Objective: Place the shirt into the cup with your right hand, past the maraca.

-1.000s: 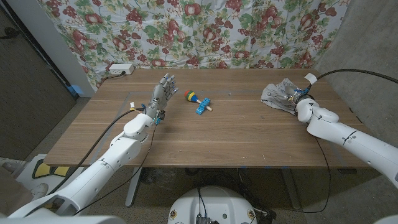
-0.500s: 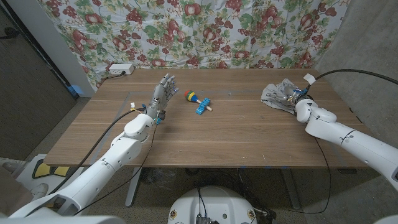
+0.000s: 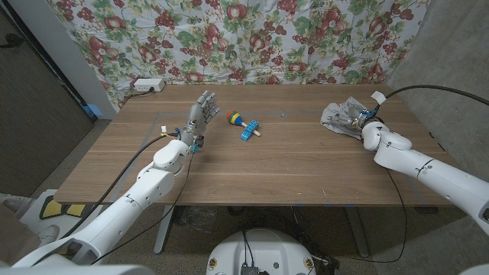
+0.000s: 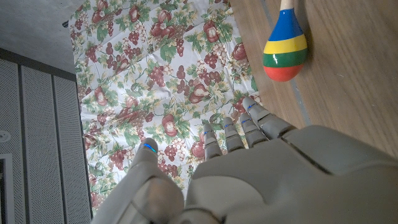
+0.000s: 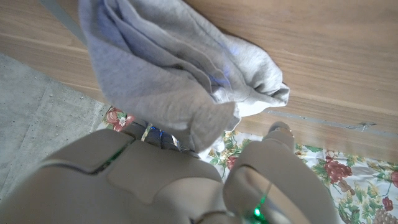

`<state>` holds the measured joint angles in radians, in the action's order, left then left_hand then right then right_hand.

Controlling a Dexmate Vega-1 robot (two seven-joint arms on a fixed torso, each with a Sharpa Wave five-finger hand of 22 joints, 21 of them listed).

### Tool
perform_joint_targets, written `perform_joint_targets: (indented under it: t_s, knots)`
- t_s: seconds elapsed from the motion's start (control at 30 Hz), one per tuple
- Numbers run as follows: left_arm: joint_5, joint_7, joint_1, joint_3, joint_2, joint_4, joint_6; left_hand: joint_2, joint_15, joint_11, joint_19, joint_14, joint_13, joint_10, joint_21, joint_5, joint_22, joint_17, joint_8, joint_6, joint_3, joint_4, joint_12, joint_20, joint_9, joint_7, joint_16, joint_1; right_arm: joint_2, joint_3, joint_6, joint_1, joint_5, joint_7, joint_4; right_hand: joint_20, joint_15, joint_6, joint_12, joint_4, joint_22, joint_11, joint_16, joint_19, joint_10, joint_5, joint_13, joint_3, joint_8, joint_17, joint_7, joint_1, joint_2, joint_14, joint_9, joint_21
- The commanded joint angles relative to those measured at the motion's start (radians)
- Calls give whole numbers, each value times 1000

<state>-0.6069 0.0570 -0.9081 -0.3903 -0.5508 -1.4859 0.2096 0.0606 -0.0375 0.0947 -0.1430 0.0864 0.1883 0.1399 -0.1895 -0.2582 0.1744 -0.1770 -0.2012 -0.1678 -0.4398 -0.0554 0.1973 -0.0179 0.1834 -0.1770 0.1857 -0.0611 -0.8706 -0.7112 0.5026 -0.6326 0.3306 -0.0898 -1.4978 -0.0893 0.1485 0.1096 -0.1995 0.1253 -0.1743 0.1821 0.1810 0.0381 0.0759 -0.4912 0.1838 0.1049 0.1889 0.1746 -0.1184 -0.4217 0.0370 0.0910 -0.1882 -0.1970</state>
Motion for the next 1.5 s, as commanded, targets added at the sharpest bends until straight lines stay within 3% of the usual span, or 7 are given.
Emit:
perform_joint_targets:
  t_s: [0.03,0.43,0.7,1.07,1.17,1.27,1.5]
  knots:
    - [0,-1,4,-2,3,4,-1,-6,-33,0,1,-3,2,3,-8,1,4,-3,2,-4,-2,-5,6,-4,4,-4,3,-5,5,-12,9,13,1,28,9,-1,5,20,1,13,-4,6,2,6,20,-11,3,-2,4,2,-86,-23,-1,-5,-3,-6]
    - [-1,-9,11,-4,7,13,4,-7,-32,-2,1,-3,2,2,-8,3,4,-3,3,-2,-3,-8,5,-4,4,-4,3,-6,7,-19,19,19,6,37,9,-5,-14,34,-5,21,-5,-10,9,46,24,-24,8,-5,5,4,-81,-52,-1,-26,-5,-18]
    - [-3,-15,15,-5,7,16,3,-8,-33,-2,1,-2,2,5,-8,3,4,-3,4,-2,-4,-9,6,-4,4,-5,3,-6,4,-27,21,24,4,59,10,-67,-35,42,-11,28,-9,-33,10,143,32,-41,14,-10,9,6,-65,-97,0,-44,-7,-45]
    - [-4,-18,18,-6,7,20,2,-9,-33,-3,1,-2,2,5,-8,5,4,-3,3,-4,-4,-11,6,-5,4,-4,3,-6,6,-30,22,23,2,62,15,-41,-48,37,-15,31,-11,-47,16,184,31,-49,17,-18,14,7,-56,-127,7,-67,-9,-55]
    - [-5,-18,17,-6,7,20,3,-9,-33,-2,1,-2,2,5,-8,5,4,-3,3,-5,-4,-11,6,-4,4,-4,3,-6,5,-30,21,23,1,64,15,-63,-39,47,-17,33,-12,-79,18,230,44,-55,23,-23,14,7,-24,-158,9,-91,-12,-65]
    - [-5,-17,16,-5,6,20,3,-9,-32,-5,1,-2,2,5,-8,5,4,-3,3,-6,-4,-12,6,-4,4,-4,3,-6,6,-32,21,25,2,65,15,-79,-60,50,-28,29,-14,-84,19,261,33,-58,32,-22,15,10,-18,-168,9,-101,-15,-74]
    - [-6,-14,11,-3,7,19,5,-9,-33,-2,2,-2,2,6,-7,6,4,-3,2,-7,-4,-12,6,-4,4,-2,3,-6,8,-36,18,30,5,68,21,-64,-84,35,-39,21,-18,-82,26,299,30,-59,45,-22,25,16,-1,-176,15,-125,-19,-85]
